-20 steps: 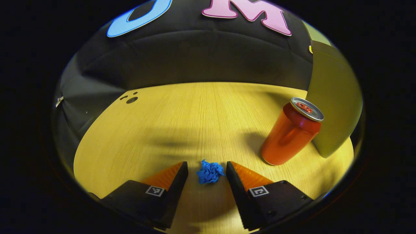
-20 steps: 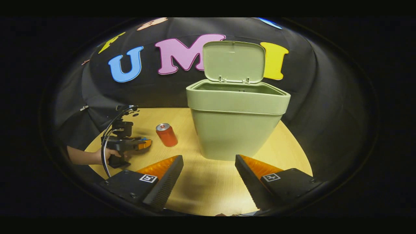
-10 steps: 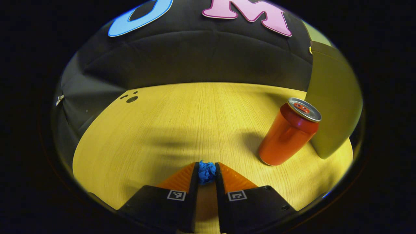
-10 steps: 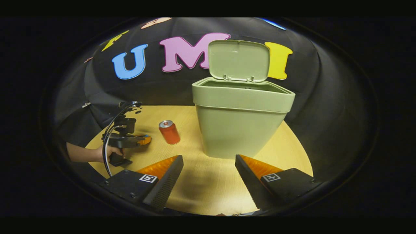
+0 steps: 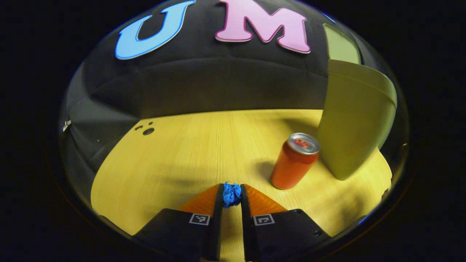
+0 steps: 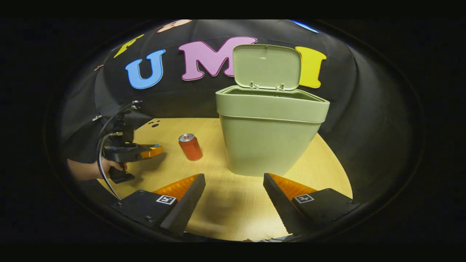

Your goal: Press the lid of the desktop garbage bin to open it, pick up the crumpled paper on the desktop and throw it into the bin, then pick up the pop can on the desktop and drop it into the bin, and finally close the garbage bin lid.

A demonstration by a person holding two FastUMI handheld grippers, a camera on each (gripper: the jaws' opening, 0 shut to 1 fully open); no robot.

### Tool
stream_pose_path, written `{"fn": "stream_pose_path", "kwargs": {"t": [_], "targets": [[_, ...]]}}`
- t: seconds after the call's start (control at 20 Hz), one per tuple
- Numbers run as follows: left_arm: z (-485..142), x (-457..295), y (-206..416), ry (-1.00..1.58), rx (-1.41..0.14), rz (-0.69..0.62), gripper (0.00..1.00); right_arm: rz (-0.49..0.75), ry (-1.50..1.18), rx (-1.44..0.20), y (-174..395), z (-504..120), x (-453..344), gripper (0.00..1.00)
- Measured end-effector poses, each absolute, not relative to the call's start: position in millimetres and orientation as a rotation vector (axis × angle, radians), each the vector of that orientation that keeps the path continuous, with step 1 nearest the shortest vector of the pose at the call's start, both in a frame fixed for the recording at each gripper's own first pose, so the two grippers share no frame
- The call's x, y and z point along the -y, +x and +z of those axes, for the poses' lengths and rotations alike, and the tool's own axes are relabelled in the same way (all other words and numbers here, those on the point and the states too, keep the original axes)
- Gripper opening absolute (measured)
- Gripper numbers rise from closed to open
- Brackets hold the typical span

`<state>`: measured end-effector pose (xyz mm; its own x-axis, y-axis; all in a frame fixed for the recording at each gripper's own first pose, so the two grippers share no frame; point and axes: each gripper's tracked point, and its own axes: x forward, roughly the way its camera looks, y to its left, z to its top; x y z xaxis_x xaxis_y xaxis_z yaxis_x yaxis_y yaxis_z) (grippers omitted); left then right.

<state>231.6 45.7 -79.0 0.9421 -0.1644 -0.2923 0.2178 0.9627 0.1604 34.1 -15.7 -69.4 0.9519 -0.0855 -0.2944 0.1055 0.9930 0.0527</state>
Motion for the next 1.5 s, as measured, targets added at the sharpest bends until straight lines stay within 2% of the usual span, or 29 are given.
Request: {"fn": "stream_pose_path", "kwargs": {"t": [0.2,0.25,0.5,0.9,1.15,1.2,1.45,1.5], "targets": [[-29.5,-27.5,198.5,0.201,-0.206,-0.282,0.26,-0.096,0.077,-0.295,33.9,-71.4,12.5,1.0],[-15.8,-20.9,195.2,0.204,-0.183,-0.303,0.28,-0.095,0.08,-0.293,34.2,-71.8,11.8,1.0],[61.0,15.4,164.7,0.215,-0.06,-0.408,0.28,-0.097,0.093,-0.285,35.0,-69.5,8.9,1.0],[144.9,122.3,143.9,0.196,0.067,-0.631,0.28,-0.094,0.102,-0.282,34.3,-72.1,4.6,1.0],[160.0,189.0,141.8,0.197,0.084,-0.754,0.28,-0.111,0.11,-0.268,30.8,-70.6,10.5,1.0],[159.6,200.4,141.8,0.199,0.079,-0.777,0.31,-0.115,0.113,-0.269,29.8,-71.1,11.6,1.0],[145.4,243.8,145.8,0.209,0.036,-0.848,0.32,-0.144,0.144,-0.283,27.6,-78.1,25.1,1.0],[141.8,246.3,147.3,0.208,0.024,-0.853,0.3,-0.149,0.15,-0.288,26.9,-79.8,27.4,0.99]]}}
